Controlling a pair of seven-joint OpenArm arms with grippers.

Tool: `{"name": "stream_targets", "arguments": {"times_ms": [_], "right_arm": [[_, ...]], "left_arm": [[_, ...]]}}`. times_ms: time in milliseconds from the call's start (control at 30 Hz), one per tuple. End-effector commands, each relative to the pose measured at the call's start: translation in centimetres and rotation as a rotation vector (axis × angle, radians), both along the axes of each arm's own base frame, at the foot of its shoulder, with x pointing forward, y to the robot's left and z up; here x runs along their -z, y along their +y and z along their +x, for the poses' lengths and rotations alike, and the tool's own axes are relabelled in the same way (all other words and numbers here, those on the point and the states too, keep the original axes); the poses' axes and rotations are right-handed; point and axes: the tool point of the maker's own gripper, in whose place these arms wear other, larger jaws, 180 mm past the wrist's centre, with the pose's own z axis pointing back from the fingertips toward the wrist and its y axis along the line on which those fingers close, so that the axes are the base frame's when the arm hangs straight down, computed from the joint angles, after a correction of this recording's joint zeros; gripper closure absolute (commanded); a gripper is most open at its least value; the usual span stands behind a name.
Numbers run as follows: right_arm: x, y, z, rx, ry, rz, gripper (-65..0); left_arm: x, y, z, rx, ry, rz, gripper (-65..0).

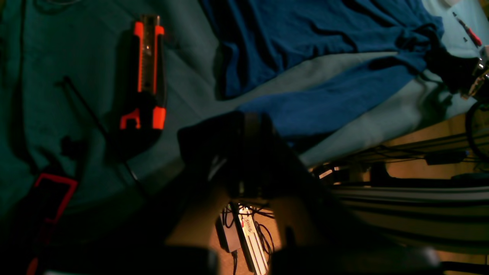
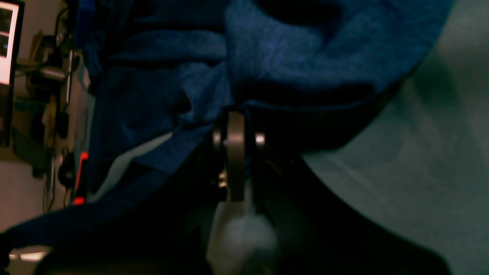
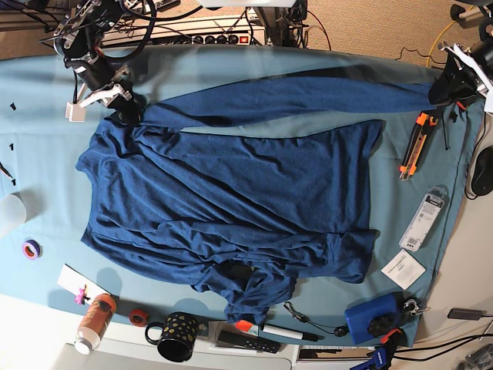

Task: Layout the t-shirt on the table in an organized manner, then fold the t-shirt properly
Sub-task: 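Grasp the shirt's shoulder corner with the right gripper and pull it outward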

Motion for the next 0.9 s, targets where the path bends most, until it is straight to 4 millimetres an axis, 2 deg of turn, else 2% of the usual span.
{"name": "stream_targets", "arguments": {"times_ms": [0,267,533,867], "right_arm": [[0.4,0.3,-0.5,-0.015,0.029,0.011,0.0],[-1.2,-0.2,-2.1,-0.043,0.03,-0.08,0.0],[-2.7,-0.5,-2.8,-0.073,0.031,-0.178,0.0],[-2.4,-0.4,-4.1,-0.094,0.071,-0.186,0.0]], "left_arm": [[-1.0,0.0,0.3,0.011,-0.034,0.003,0.0],[-1.1,0.0,0.4,0.011,-0.036,0.003,0.0],[-1.3,0.0,0.7,0.011,-0.05,0.003,0.0],[-1.3,0.1,0.7,0.013,-0.05,0.005,0.0]]}}
